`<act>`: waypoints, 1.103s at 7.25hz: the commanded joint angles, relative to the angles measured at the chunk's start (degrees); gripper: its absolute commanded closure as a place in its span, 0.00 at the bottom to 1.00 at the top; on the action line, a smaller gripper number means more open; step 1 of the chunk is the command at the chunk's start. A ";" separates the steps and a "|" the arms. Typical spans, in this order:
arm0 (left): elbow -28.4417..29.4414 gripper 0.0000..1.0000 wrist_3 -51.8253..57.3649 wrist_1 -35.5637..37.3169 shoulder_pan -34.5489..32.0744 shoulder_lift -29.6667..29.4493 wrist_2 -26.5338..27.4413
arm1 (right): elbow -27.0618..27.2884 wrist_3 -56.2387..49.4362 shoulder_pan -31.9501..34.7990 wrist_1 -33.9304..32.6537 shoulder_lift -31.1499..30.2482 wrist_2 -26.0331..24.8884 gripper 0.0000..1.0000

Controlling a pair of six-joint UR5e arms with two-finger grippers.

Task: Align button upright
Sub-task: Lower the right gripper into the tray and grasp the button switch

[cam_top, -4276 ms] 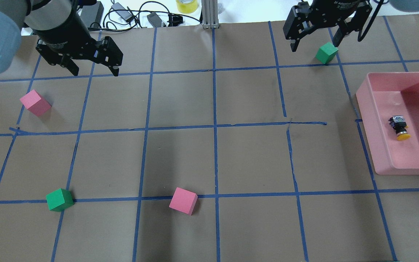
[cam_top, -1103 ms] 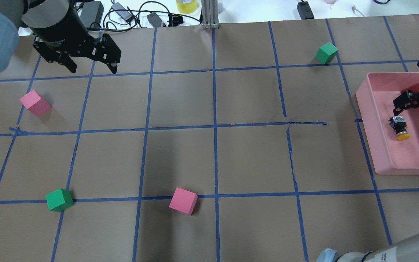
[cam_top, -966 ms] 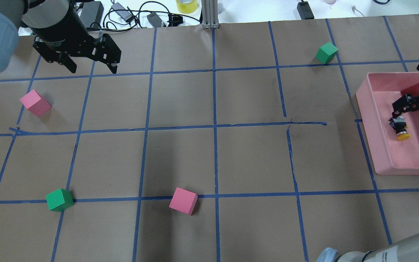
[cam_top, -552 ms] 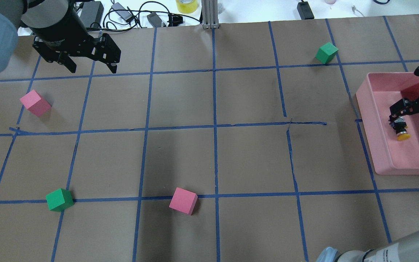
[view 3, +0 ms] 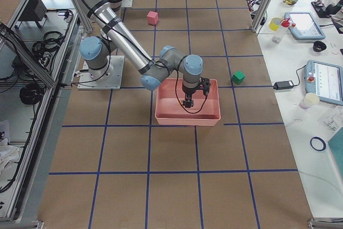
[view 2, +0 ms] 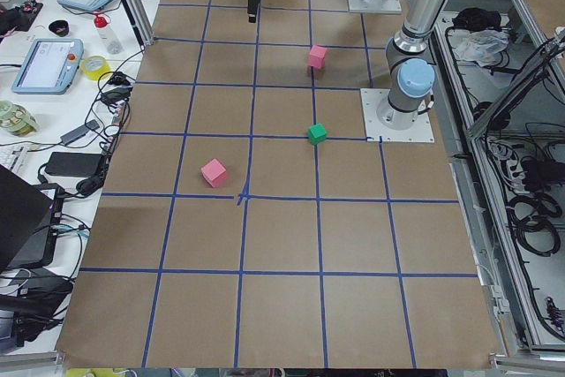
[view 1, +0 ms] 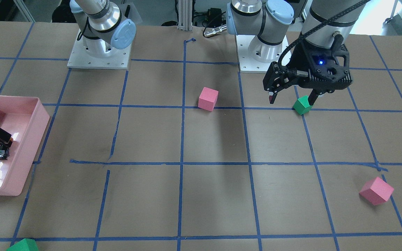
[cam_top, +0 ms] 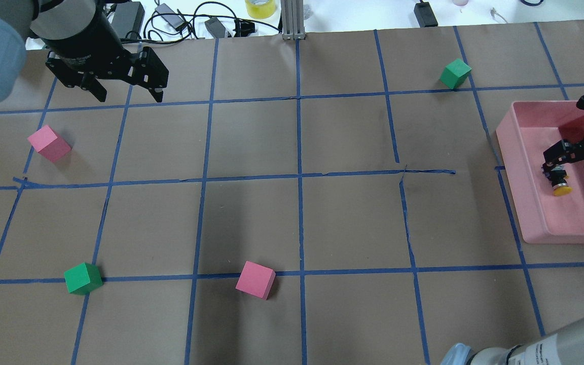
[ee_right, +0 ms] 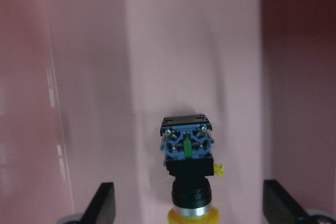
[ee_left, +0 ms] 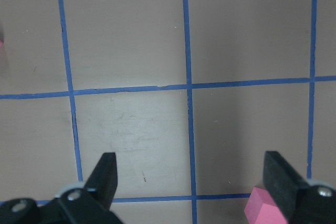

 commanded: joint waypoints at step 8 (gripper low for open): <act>-0.05 0.00 0.14 0.18 0.06 0.00 0.06 | -0.65 0.34 -0.60 -1.27 4.44 2.14 0.01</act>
